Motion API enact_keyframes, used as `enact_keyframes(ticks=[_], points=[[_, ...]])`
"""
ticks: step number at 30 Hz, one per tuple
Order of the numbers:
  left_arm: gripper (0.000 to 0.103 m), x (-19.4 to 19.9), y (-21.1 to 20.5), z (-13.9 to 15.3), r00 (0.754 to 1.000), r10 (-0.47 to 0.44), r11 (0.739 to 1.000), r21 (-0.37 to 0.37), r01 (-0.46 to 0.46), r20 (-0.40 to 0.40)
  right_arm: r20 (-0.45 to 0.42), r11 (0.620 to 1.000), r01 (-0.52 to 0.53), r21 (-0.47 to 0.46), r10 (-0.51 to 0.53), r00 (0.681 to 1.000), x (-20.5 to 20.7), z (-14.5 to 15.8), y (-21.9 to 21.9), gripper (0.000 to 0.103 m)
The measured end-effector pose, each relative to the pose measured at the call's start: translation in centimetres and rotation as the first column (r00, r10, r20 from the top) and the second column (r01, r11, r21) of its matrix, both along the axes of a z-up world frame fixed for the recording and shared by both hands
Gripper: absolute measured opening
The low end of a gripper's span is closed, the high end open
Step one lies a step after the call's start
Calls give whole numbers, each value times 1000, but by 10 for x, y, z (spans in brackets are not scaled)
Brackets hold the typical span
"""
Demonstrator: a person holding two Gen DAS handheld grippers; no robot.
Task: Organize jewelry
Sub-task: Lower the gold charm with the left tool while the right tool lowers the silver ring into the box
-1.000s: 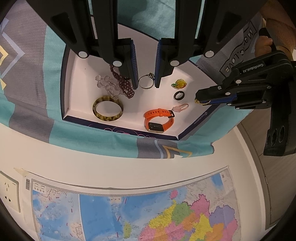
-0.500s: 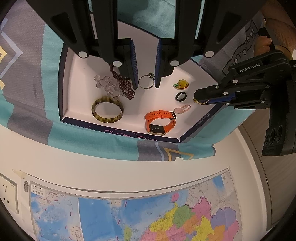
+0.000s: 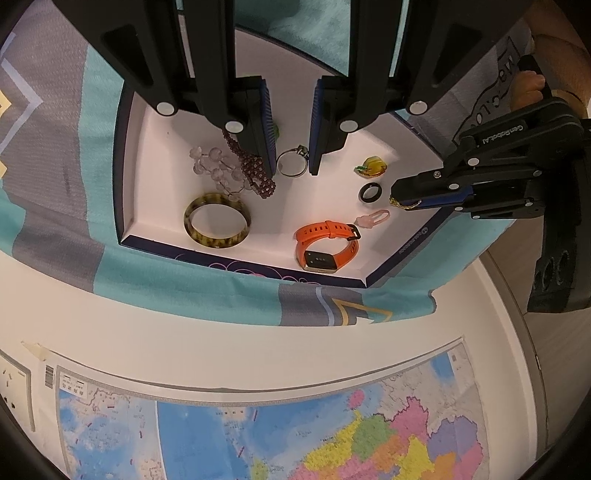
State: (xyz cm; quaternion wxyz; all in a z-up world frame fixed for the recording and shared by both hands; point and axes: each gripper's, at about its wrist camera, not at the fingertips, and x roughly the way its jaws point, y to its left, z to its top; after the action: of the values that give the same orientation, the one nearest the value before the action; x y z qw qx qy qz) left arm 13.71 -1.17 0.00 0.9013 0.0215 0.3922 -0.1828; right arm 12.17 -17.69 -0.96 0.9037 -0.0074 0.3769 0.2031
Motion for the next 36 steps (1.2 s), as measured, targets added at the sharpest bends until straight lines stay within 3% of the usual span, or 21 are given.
enact_keyframes(ticks=[36], points=[[12,8,-1,-9,999,11,1000,11,-10,-30,-25,1000,5,-14,-5,1000,8,-7,2,16]])
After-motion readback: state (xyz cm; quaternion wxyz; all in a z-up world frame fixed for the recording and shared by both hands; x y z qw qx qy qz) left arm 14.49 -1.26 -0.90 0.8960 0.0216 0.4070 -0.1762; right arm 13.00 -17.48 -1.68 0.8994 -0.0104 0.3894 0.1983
